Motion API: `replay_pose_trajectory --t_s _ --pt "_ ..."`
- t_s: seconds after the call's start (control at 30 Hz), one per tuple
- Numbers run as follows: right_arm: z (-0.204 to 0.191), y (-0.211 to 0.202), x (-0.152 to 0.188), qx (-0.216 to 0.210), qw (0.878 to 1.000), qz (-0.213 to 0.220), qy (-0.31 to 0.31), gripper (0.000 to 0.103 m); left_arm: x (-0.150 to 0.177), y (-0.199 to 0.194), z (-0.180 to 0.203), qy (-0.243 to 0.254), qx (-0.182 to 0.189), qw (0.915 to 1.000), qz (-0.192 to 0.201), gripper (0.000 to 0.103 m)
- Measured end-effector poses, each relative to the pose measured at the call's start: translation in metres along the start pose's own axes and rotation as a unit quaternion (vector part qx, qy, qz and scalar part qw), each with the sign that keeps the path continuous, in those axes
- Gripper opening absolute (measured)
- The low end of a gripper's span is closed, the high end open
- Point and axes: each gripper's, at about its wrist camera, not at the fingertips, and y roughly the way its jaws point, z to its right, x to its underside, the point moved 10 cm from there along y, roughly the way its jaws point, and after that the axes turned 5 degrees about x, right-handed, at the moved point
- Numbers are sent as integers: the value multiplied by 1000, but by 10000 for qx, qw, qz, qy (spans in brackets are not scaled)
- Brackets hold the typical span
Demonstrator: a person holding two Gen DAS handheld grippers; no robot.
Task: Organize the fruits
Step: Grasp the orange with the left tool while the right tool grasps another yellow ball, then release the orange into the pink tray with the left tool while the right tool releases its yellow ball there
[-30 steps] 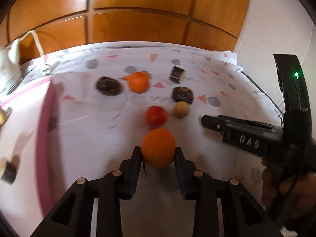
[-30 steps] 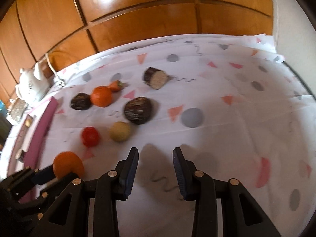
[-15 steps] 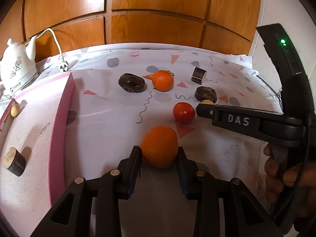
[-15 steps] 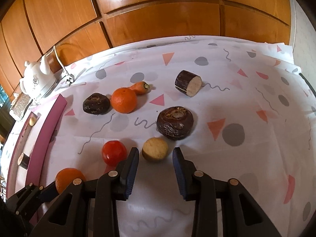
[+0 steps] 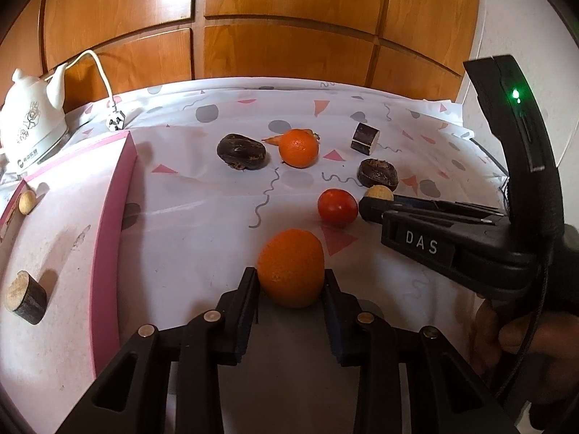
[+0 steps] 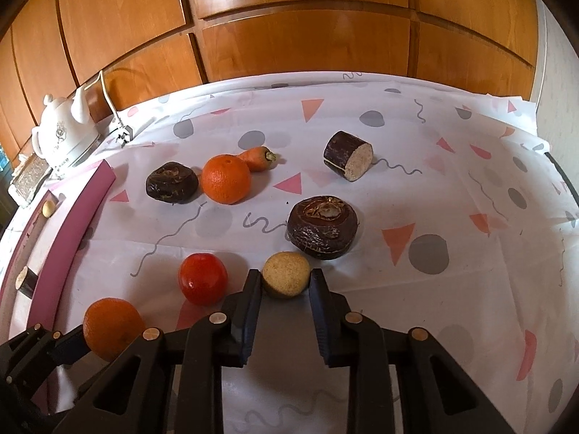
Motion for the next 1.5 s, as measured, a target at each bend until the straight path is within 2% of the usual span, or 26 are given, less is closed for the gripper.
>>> replay_pose_trajectory --t_s 0.3,0.63,0.97,1.23,1.33,1.5 --pt "-2 -7 5 118 9998 6 -189 26 2 -13 -5 -146 -37 9999 -73 34" --pt "-5 -22 20 240 9986 1 -474 26 -14 -47 -14 -341 -89 9990 263 34" --pt "-22 -34 27 20 9983 -47 -586 26 -24 -76 -56 -809 -457 9944 502 34" --pt "-65 -57 20 -481 9951 142 -847 26 -20 -96 -94 -1220 -707 9878 663 34" --pt "-93 -68 17 -846 9909 191 -1025 26 -19 -108 -117 -1419 -853 9834 745 34" --pt "-148 -91 11 -1512 9772 300 -1458 26 -15 -126 -165 -1820 -1223 9721 835 34"
